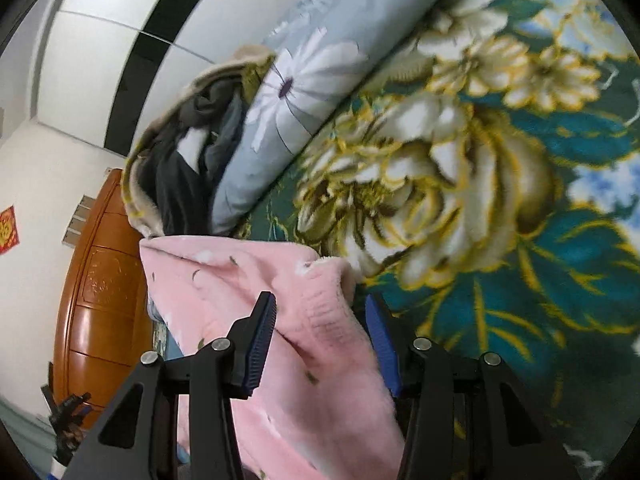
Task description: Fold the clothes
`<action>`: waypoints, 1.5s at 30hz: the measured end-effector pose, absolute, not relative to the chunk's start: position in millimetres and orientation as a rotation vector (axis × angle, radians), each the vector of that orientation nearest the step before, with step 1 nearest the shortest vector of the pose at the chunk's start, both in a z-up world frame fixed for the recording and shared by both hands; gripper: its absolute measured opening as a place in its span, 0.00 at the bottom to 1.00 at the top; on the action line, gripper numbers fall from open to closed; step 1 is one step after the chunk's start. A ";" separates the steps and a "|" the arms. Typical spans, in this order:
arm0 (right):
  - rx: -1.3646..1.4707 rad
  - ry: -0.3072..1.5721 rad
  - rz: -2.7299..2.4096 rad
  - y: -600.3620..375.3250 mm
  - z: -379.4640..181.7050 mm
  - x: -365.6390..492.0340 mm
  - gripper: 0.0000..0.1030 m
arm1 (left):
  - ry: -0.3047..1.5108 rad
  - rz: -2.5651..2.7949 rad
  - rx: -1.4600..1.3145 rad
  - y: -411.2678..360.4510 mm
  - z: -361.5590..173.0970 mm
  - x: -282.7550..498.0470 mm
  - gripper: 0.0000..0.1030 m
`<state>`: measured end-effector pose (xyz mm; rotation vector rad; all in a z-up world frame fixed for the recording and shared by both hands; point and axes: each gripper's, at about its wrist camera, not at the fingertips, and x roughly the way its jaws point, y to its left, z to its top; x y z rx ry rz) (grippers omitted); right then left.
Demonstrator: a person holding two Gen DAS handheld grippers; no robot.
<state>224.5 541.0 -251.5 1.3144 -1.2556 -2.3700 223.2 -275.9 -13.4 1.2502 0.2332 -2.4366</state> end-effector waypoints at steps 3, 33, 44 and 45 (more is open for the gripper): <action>1.381 -1.262 -2.342 533.3 -259.0 216.5 0.47 | 0.297 -2.423 1.303 -283.6 -32.1 211.7 0.60; 0.954 -1.766 -2.740 560.3 -172.1 228.9 0.07 | 0.945 -2.457 1.489 -290.4 -160.0 9.0 0.60; 0.991 -1.857 -2.876 595.9 -158.0 262.1 0.02 | 0.937 -2.445 1.639 -240.8 -216.3 -104.0 0.61; 1.008 -1.852 -2.870 593.0 -159.4 261.2 0.02 | 1.005 -2.417 1.652 -240.3 -224.9 -104.5 0.61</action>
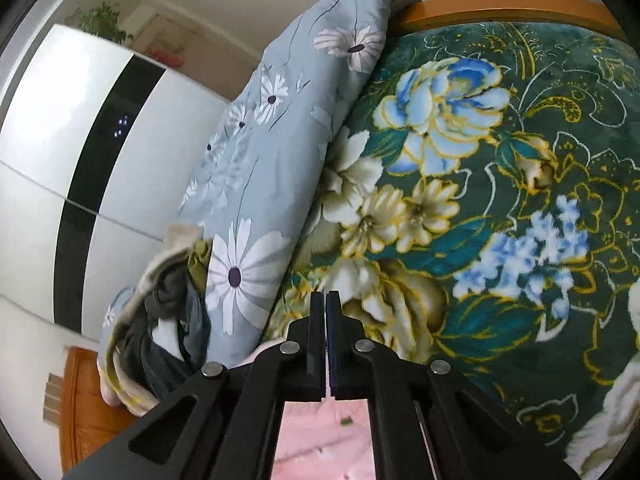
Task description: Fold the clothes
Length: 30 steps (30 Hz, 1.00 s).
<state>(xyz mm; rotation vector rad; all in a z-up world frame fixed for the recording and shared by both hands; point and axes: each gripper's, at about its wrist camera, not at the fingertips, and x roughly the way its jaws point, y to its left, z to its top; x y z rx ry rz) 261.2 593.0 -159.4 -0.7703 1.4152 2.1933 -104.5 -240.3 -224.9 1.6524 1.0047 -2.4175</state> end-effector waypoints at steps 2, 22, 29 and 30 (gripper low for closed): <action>-0.808 1.418 2.186 585.6 -164.1 259.8 0.02 | 1.162 -2.366 1.663 -238.2 -239.7 -101.8 0.61; -1.077 1.455 2.316 502.2 -145.1 248.6 0.02 | 1.301 -2.546 1.477 -206.4 -155.0 -37.9 0.03; -1.143 1.551 2.300 476.4 -157.8 255.6 0.03 | 1.165 -2.612 1.439 -233.8 -151.8 86.7 0.03; -1.154 1.569 2.291 472.2 -161.2 256.2 0.03 | 1.171 -2.553 1.492 -237.2 -167.4 96.5 0.03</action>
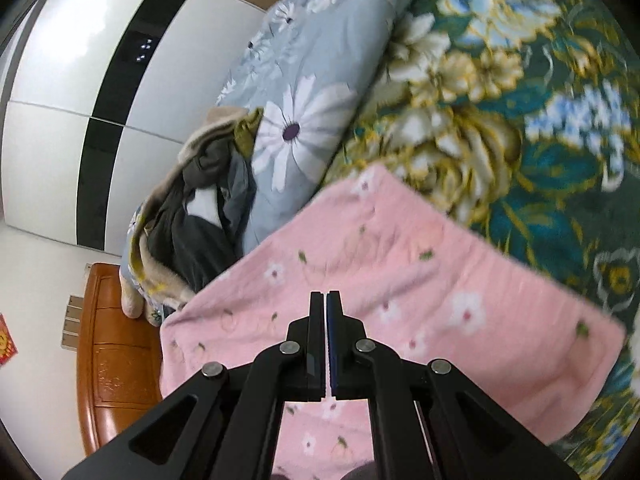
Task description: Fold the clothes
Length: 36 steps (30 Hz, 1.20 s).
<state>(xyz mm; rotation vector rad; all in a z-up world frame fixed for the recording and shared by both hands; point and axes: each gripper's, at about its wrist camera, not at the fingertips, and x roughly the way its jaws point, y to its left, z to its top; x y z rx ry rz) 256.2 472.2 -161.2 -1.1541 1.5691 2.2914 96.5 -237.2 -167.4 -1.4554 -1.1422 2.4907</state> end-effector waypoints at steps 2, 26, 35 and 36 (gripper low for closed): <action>-1.184 1.594 2.281 462.5 -166.4 255.1 0.03 | -1.234 2.442 -1.546 -244.6 -193.8 107.1 0.03; -1.554 1.222 2.252 401.4 -163.8 231.7 0.10 | -1.337 2.468 -1.579 -322.4 -251.8 -0.3 0.48; -1.579 1.094 2.263 392.3 -149.1 223.3 0.19 | -1.101 2.526 -1.663 -296.4 -266.6 -46.4 0.13; -1.585 1.089 2.263 390.1 -149.3 222.6 0.19 | -1.100 2.502 -1.655 -293.4 -266.6 -47.3 0.04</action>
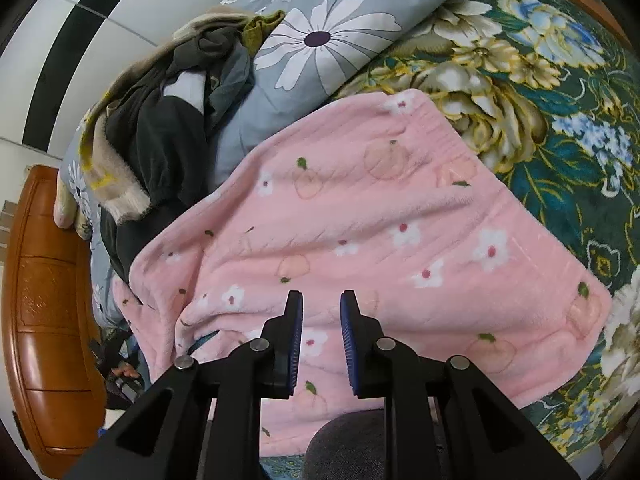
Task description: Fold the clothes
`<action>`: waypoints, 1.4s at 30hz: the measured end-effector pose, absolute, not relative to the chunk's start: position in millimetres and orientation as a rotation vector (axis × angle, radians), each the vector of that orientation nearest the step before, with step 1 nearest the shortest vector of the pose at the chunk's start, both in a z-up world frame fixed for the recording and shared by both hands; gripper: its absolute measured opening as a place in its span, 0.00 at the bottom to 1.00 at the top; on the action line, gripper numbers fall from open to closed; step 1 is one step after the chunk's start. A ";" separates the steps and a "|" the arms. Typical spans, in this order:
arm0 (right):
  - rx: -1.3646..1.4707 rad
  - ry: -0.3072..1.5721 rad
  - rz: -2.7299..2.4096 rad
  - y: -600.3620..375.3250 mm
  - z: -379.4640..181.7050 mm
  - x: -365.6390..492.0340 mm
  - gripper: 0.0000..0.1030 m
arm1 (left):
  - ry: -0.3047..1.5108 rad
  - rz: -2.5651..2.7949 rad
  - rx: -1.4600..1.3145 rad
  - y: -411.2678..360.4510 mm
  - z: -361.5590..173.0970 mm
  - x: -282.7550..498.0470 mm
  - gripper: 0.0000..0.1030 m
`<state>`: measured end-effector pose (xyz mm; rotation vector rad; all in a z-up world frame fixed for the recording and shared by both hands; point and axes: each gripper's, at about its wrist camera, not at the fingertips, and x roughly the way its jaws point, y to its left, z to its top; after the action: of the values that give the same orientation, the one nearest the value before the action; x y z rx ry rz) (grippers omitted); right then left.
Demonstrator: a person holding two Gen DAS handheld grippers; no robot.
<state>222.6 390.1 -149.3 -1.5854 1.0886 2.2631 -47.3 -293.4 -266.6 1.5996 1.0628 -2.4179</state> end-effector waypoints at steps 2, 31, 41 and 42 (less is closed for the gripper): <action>-1.598 1.077 2.264 385.6 -149.6 221.1 0.19 | 1.009 -2.467 1.572 -288.3 -258.3 -44.0 0.03; -1.533 1.173 2.362 380.7 -143.6 223.2 0.19 | 1.043 -2.361 1.340 -411.9 -213.9 57.6 0.13; -1.563 1.197 2.390 385.7 -155.5 198.5 0.23 | 1.136 -2.299 1.423 -404.0 -210.4 73.0 0.35; -1.560 1.215 2.392 385.2 -156.7 191.3 0.28 | 1.159 -2.292 1.431 -400.6 -209.8 68.1 0.36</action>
<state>191.3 385.2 -156.7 -1.5601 1.2145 2.3915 68.1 -400.6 -209.8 1.4314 1.1590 -2.2919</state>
